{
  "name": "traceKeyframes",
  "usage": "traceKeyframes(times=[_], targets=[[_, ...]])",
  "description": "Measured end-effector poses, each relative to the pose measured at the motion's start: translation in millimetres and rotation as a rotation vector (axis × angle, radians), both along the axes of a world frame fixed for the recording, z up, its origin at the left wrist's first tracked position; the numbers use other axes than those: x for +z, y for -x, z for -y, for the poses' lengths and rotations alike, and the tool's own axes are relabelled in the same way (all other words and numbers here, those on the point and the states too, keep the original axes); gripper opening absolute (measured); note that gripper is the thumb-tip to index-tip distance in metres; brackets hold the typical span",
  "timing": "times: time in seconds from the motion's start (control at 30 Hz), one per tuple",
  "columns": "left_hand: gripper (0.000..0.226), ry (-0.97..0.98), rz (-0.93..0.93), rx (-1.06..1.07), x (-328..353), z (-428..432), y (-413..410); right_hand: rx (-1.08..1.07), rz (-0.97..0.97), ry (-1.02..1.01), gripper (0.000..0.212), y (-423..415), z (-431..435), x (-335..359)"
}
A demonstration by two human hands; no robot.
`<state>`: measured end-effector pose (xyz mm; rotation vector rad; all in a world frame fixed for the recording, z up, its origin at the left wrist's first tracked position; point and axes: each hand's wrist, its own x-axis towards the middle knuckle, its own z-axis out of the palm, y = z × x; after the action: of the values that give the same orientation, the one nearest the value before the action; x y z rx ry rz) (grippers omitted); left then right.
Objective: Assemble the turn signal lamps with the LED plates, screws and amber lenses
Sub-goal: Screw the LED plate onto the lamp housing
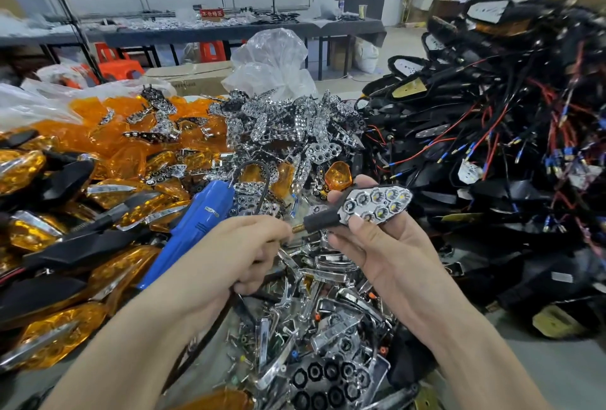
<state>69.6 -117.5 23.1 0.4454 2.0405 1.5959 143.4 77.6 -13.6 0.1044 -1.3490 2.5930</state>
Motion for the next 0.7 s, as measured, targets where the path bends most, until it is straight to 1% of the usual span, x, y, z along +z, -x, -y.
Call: traceKeyframes(times=[0.07,0.13,0.23,0.33,0.4,0.5,0.63,0.7], targets=[[0.022,0.037,0.057,-0.019,1,3,3,-0.004,-0.009,-0.038,0.051,0,1,1],[0.021,0.070,0.154,-0.072,2,1,8,-0.023,-0.007,-0.082,0.056,0,2,2],[0.028,0.119,0.316,-0.088,5,-3,12,-0.065,-0.009,-0.139,0.057,0,3,3],[0.024,0.010,0.331,-0.131,3,1,10,-0.092,-0.014,-0.198,0.045,0,5,3],[0.022,-0.043,0.317,-0.128,2,6,5,-0.095,-0.017,-0.206,0.043,-1,6,3],[0.023,-0.043,0.257,-0.119,6,5,0,-0.103,-0.001,-0.196,0.036,0,5,3],[0.018,0.038,0.100,-0.047,8,2,-5,-0.104,0.048,-0.193,0.029,2,3,1],[0.019,0.099,-0.020,-0.008,8,0,-8,-0.099,0.072,-0.187,0.032,2,2,0]])
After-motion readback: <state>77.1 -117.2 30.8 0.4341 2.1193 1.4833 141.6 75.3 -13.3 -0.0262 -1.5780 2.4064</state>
